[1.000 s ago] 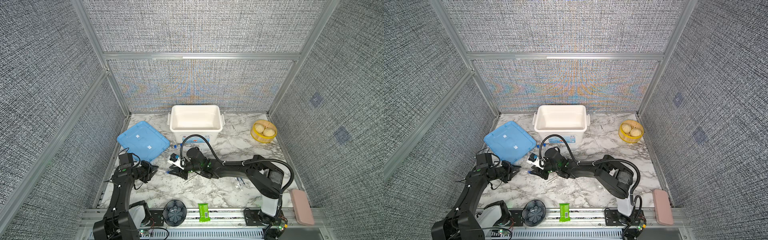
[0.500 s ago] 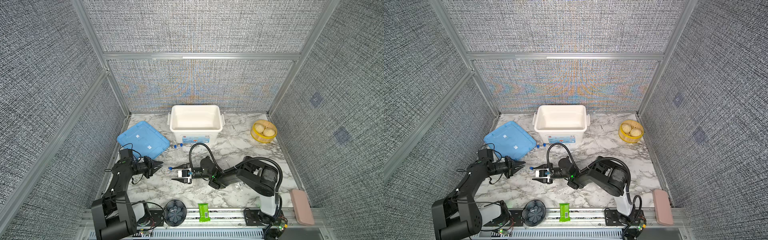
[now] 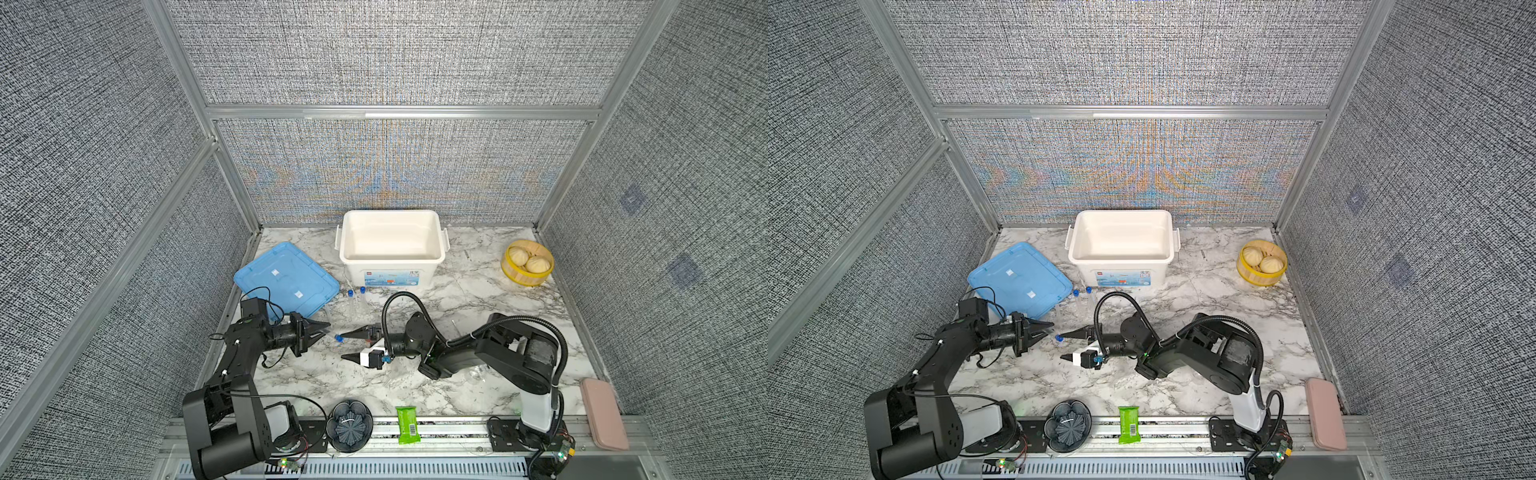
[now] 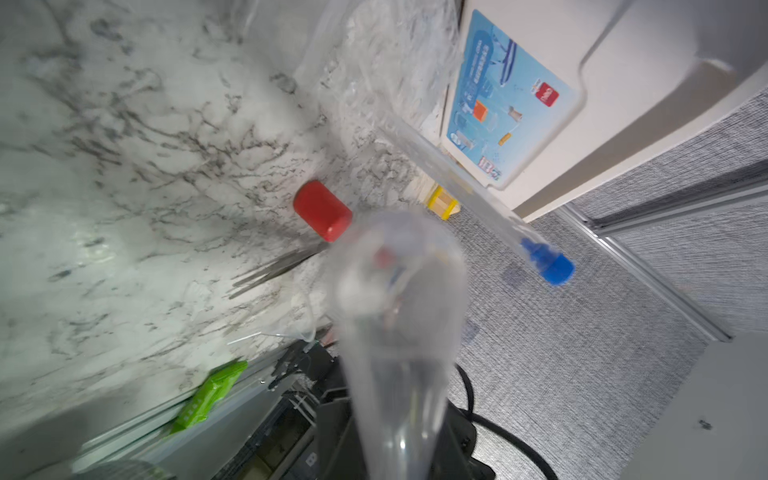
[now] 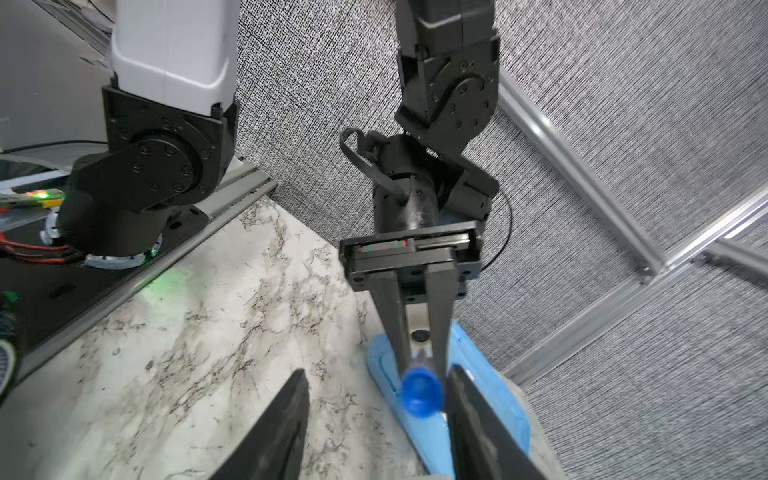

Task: Organize the chemistry lab equipment
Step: 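Lift the test tube by its cap and raise it upright with the right gripper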

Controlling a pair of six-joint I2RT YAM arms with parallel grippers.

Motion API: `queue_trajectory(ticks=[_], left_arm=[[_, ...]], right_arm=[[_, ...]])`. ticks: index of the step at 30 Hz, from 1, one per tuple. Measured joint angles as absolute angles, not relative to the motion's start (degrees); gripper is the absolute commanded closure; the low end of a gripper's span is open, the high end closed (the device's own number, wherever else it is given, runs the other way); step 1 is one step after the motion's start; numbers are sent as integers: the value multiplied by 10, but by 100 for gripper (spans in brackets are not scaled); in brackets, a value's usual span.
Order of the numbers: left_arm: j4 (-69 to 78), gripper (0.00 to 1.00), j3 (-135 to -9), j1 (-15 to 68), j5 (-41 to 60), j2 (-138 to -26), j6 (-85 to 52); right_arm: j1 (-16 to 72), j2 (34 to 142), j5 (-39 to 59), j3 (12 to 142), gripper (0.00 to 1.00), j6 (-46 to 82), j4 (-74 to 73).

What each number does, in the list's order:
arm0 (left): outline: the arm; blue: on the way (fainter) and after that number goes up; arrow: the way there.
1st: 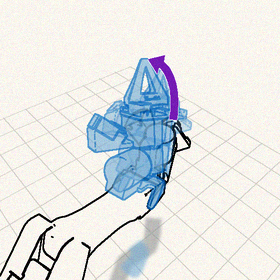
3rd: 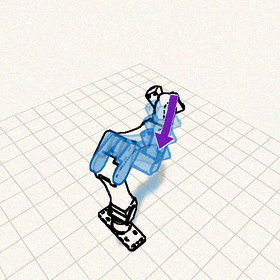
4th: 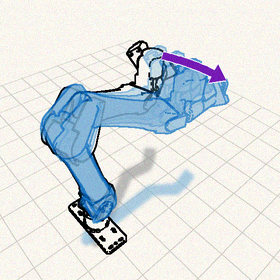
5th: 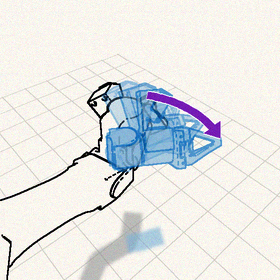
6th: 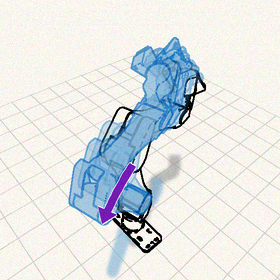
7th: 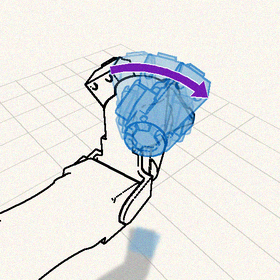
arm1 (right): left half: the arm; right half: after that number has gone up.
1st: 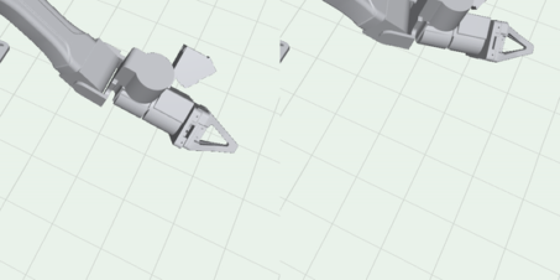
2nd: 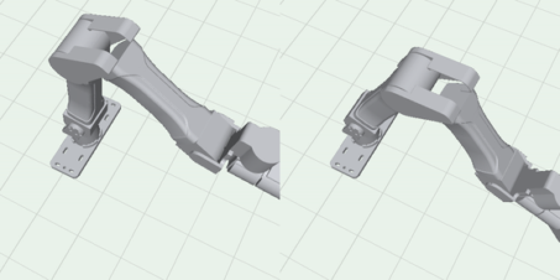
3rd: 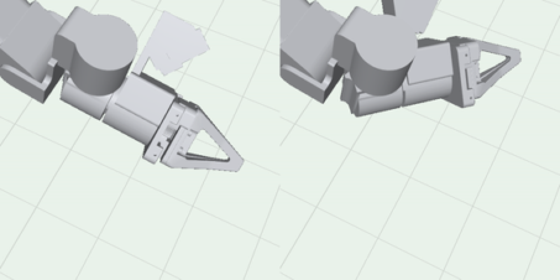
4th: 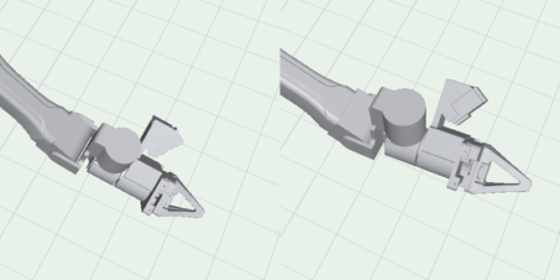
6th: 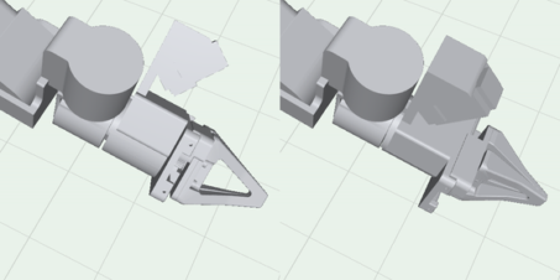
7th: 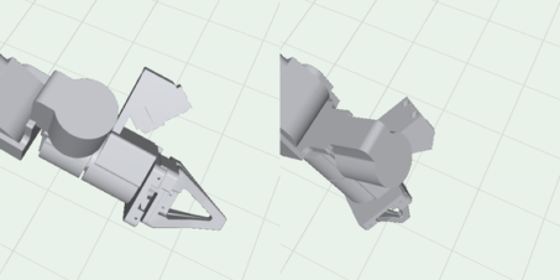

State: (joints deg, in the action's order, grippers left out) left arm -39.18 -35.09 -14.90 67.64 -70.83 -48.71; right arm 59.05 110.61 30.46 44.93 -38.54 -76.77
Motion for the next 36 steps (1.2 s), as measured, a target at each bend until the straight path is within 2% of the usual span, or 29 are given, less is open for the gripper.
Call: queue_trajectory(ticks=[13,21,30,31,33,36], left_arm=[[-414,82,-347,-148,690,-699,-471],[-416,82,-344,-148,699,-694,-472],[-403,82,-337,-148,710,-702,-474],[-403,79,-337,-148,710,-702,-474],[-404,64,-337,-148,710,-702,-469],[-402,49,-333,-148,711,-700,-472]], right_arm=[[574,1137,358,496,49,-403,-778],[573,1164,393,530,68,-384,-778],[573,1178,413,544,80,-372,-777],[573,1179,413,544,81,-372,-777],[573,1180,410,547,87,-372,-778],[573,1176,407,547,89,-362,-778]])
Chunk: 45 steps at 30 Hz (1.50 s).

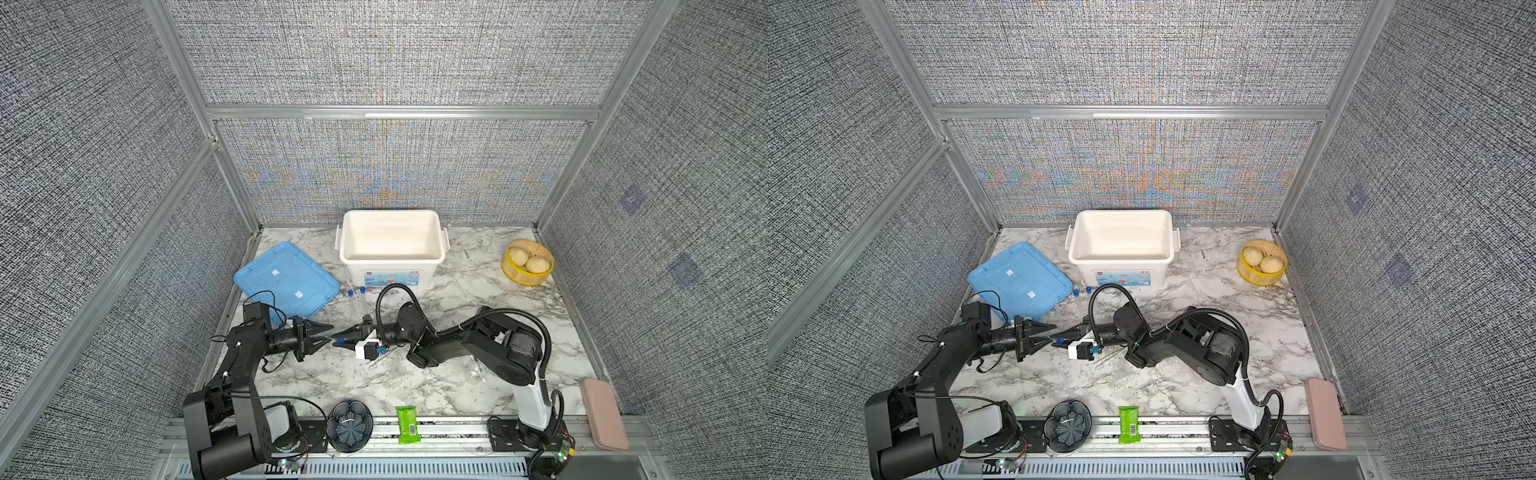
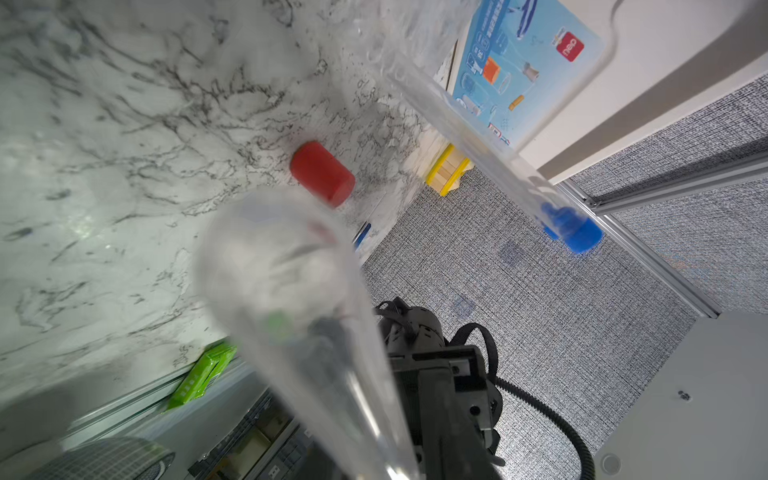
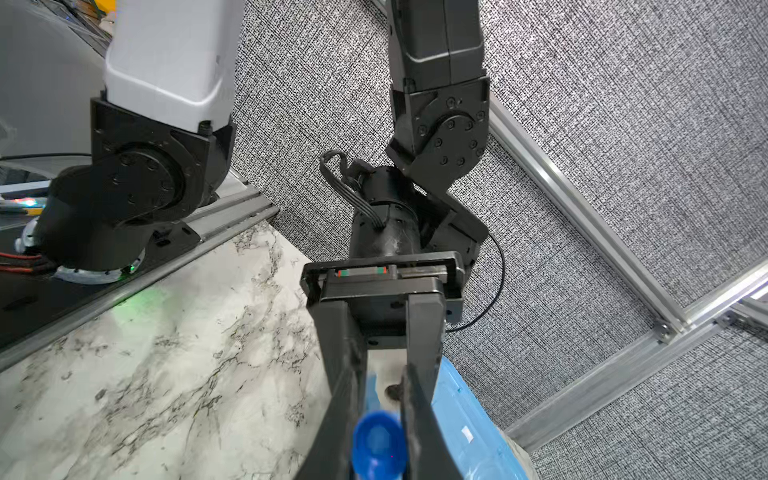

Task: Organize the chemistry lab equipment
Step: 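Lift the test tube by its cap and raise it upright with the right gripper, then carry the test tube with the right gripper toward the white bin's front edge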

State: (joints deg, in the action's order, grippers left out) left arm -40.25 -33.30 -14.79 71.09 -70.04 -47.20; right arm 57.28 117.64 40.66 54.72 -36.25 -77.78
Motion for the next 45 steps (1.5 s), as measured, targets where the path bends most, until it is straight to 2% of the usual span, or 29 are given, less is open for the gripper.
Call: queue_trajectory(ticks=[7,12,14,24,33,38,45], left_arm=[[-423,30,-358,-148,688,-681,-467],[-476,19,-420,-148,596,-636,-449],[-491,10,-438,-148,557,-615,-446],[-532,9,-478,-148,336,-520,-439],[-504,8,-435,-148,209,-442,-424],[-492,8,-401,-148,171,-432,-435],[-479,9,-376,-148,150,-424,-450]], right_arm=[[567,1156,390,543,90,-302,-777],[557,1124,371,531,91,-271,-723],[554,1103,363,532,91,-263,-680],[553,1008,321,651,93,-250,-320],[552,1044,202,867,92,-190,17],[552,1074,152,928,92,-122,104],[567,1094,109,927,92,-44,106]])
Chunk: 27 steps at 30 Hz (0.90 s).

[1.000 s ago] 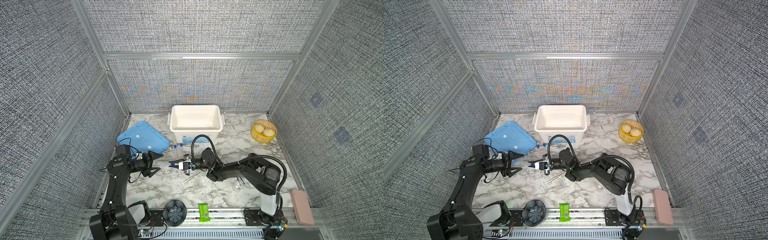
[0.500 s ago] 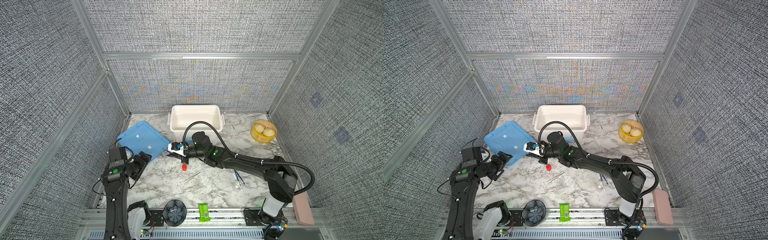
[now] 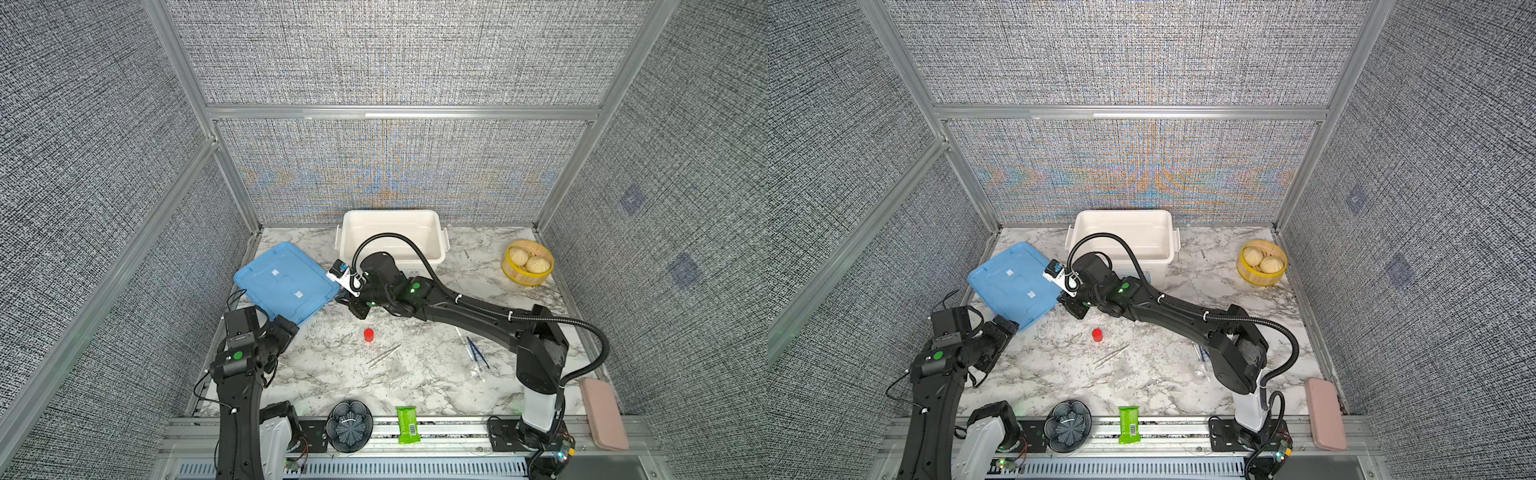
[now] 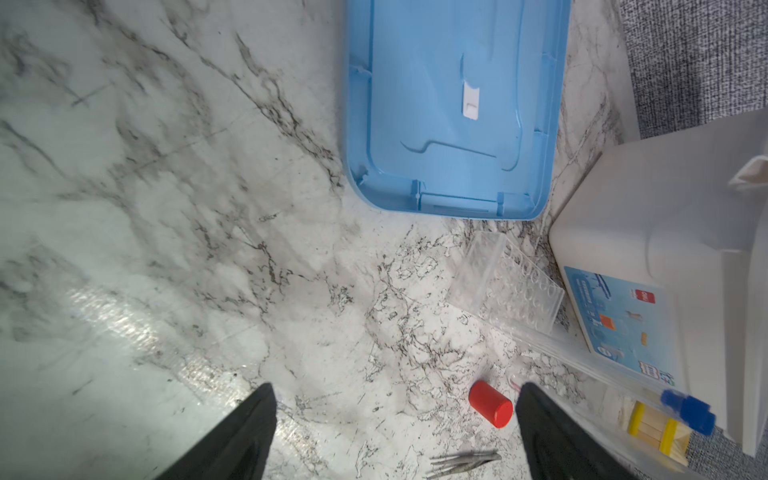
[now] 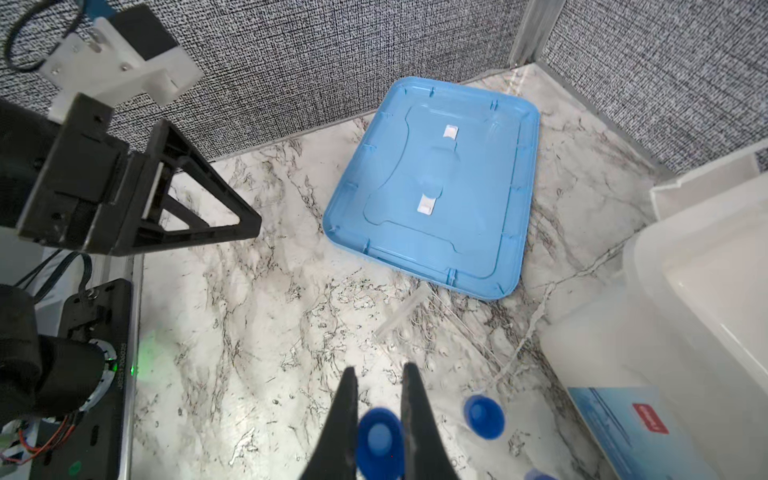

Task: Organize the chemistry lab equipment
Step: 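Carry the test tube with the right gripper toward the white bin's front edge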

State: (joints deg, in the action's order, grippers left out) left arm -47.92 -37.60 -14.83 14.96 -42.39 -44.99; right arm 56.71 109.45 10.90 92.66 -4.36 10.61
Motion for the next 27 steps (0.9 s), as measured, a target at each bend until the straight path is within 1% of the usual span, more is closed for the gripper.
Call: queue_trajectory(ticks=[12,18,27], left_arm=[[-451,10,-356,-148,162,-412,-450],[-442,10,-352,-148,177,-410,-451],[-433,11,-351,-148,182,-415,-451]], right_arm=[[577,1155,74,969,92,-15,86],[576,1160,48,974,92,-16,83],[576,1175,33,975,92,-27,64]])
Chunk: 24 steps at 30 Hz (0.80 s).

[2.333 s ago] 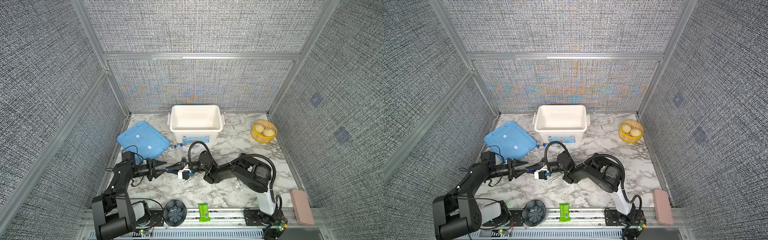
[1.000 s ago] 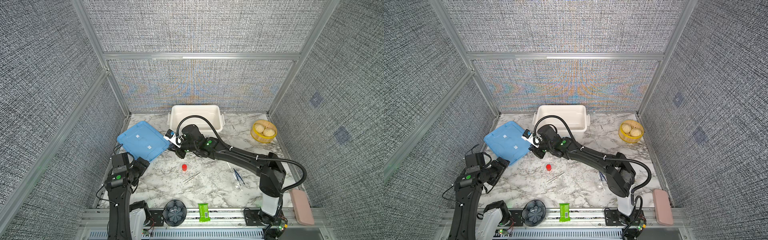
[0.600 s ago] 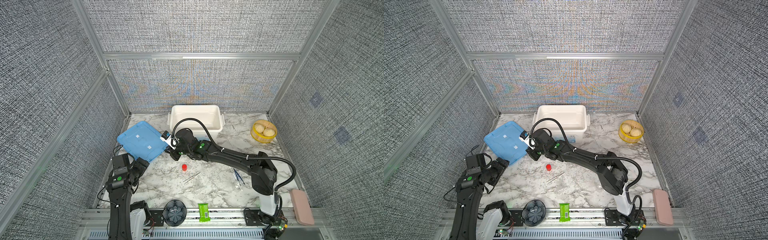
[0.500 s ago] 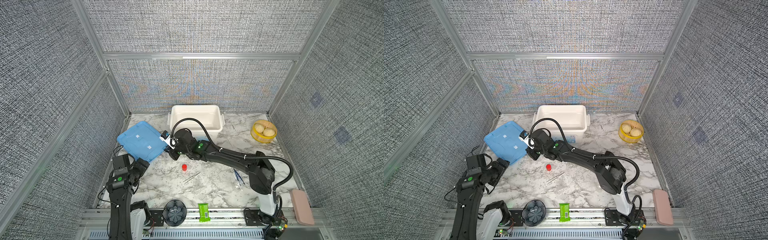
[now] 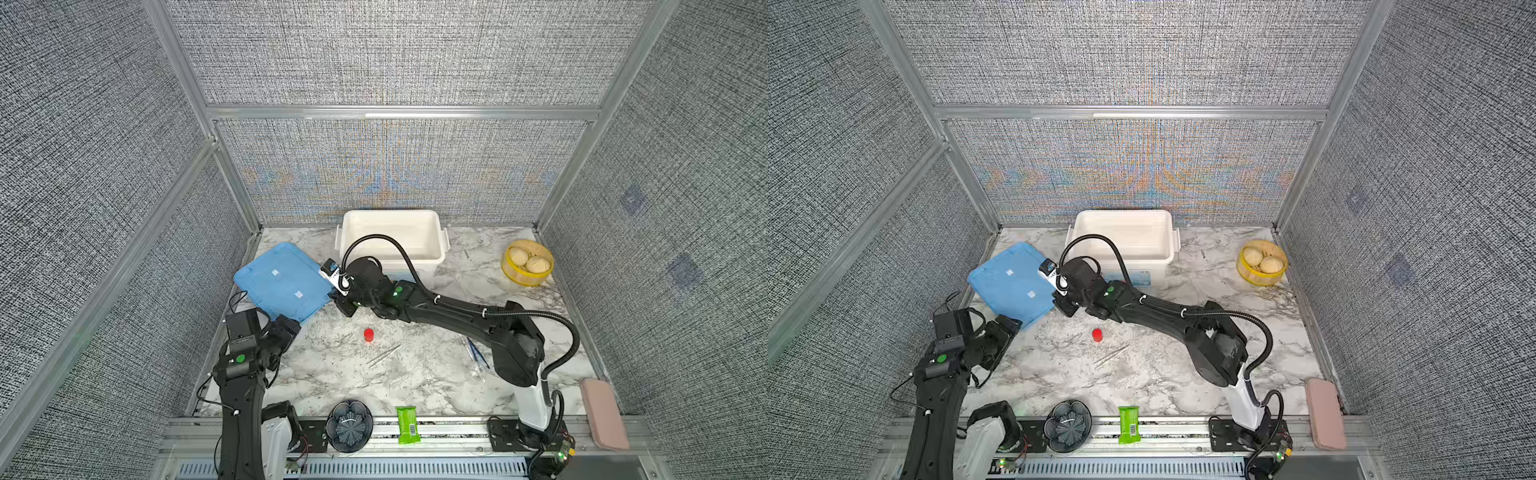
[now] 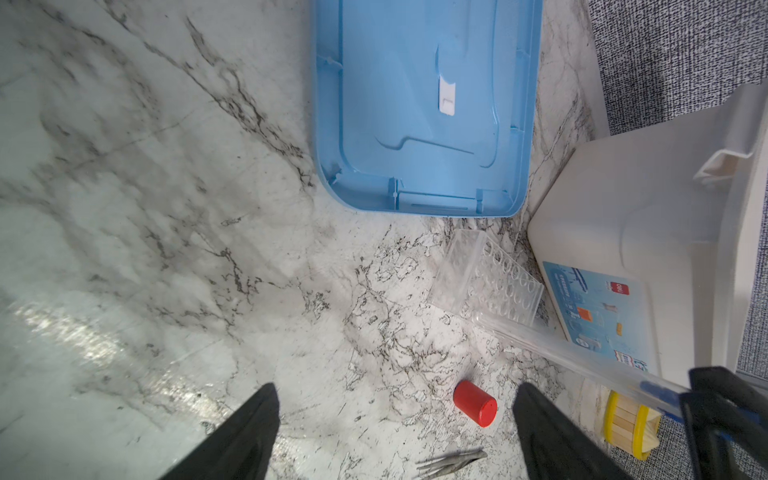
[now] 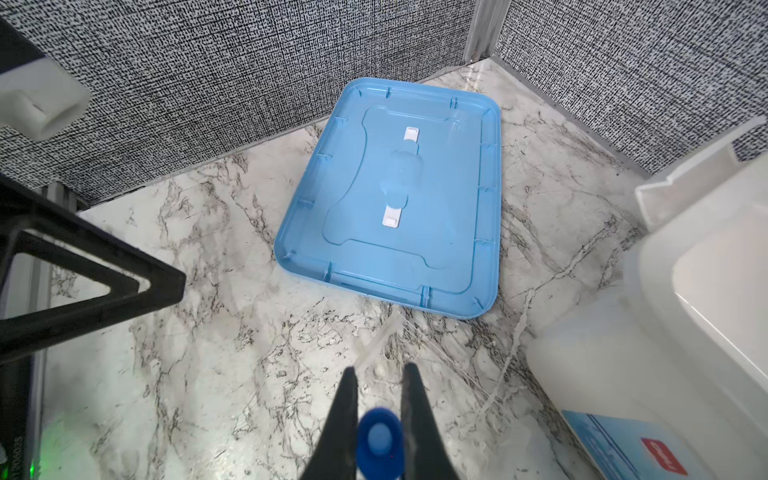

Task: Organize the chemistry lab equipment
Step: 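Carry the test tube with the right gripper toward the white bin's front edge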

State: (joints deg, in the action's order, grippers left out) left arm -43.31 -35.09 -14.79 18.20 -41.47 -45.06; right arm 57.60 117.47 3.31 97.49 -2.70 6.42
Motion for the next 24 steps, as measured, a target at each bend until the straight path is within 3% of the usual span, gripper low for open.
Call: queue_trajectory(ticks=[9,19,24], left_arm=[[-430,11,-346,-148,185,-415,-453],[-429,11,-346,-148,195,-427,-453],[-429,11,-345,-148,195,-425,-454]], right_arm=[[574,1180,34,951,90,-35,45],[574,1162,35,910,72,-34,15],[574,1156,36,911,68,-35,13]])
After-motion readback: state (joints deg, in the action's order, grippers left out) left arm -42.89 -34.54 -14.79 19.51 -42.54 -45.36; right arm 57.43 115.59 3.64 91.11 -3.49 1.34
